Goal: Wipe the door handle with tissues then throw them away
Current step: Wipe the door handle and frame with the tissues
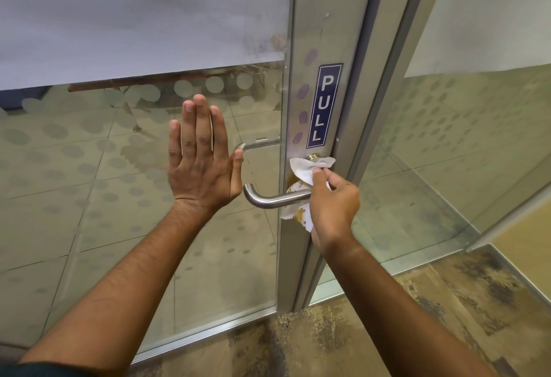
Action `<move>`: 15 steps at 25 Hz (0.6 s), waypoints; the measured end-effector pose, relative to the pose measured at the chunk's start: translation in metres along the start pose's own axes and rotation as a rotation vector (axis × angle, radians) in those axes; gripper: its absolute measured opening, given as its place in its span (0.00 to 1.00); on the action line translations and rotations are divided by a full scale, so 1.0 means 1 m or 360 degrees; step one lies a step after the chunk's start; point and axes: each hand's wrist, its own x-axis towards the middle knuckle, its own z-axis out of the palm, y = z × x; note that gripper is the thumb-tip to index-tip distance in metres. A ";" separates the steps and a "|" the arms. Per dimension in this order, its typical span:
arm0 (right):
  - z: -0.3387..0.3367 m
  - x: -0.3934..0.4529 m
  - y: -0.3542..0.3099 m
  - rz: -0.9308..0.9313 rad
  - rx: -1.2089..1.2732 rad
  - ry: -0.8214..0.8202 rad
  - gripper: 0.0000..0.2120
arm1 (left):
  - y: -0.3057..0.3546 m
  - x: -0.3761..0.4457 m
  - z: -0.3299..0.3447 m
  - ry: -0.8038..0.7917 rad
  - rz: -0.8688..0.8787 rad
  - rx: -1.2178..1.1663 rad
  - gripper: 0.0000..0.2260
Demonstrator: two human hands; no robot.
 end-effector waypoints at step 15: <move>-0.044 -0.002 -0.007 0.0806 0.0493 -0.0349 0.10 | -0.003 -0.001 0.001 -0.0034 0.0052 -0.0011 0.35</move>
